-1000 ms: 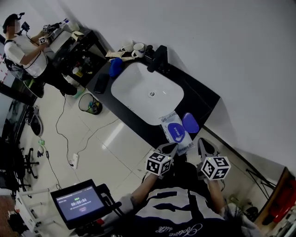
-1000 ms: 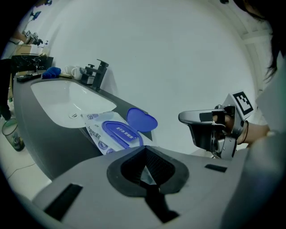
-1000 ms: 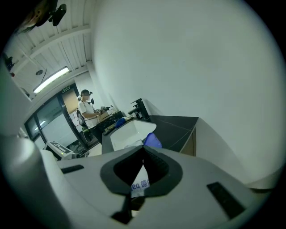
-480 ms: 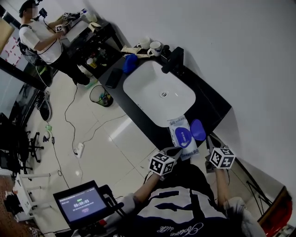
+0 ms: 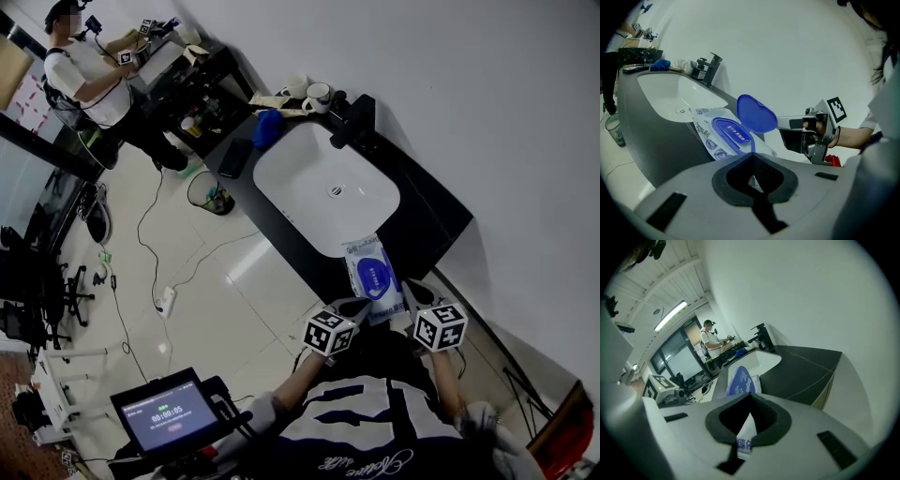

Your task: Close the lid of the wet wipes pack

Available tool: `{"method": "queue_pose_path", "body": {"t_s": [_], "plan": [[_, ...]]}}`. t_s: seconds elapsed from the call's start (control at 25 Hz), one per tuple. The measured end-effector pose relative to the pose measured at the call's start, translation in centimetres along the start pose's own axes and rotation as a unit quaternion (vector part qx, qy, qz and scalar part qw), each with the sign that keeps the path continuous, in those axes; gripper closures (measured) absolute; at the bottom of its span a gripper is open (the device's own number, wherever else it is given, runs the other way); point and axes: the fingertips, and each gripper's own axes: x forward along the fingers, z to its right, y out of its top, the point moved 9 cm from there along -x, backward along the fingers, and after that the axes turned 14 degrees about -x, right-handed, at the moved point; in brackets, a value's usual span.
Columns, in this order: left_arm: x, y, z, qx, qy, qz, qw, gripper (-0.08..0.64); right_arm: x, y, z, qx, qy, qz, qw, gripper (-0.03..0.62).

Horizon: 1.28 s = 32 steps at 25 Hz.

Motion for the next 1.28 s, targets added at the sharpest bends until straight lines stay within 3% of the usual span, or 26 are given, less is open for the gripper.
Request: {"method": "queue_pose_path", "body": {"t_s": [0.24, 0.44, 0.76, 1.04, 1.28], "plan": [[-2.3, 0.0, 0.9, -0.003, 0.008, 0.025, 0.9997, 0.56, 1.6, 0.1, -3.2, -0.059, 0.043, -0.042, 0.996, 0.594], [-3.9, 0.5, -0.4, -0.018, 0.033, 0.055, 0.9978, 0.56, 3.8, -0.2, -4.0, -0.109, 0.045, -0.091, 0.989, 0.594], [-4.8, 0.8, -2.0, -0.028, 0.047, 0.073, 0.9958, 0.56, 5.7, 0.0, -3.8, -0.118, 0.051, -0.129, 0.983, 0.594], [-4.6, 1.1, -2.0, -0.021, 0.041, 0.076, 0.996, 0.56, 6.5, 0.4, -4.5, -0.175, 0.056, -0.159, 0.97, 0.594], [-4.4, 1.7, -1.8, -0.012, 0.036, 0.08, 0.9961, 0.56, 6.5, 0.3, -4.3, -0.151, 0.05, -0.161, 0.974, 0.594]]}}
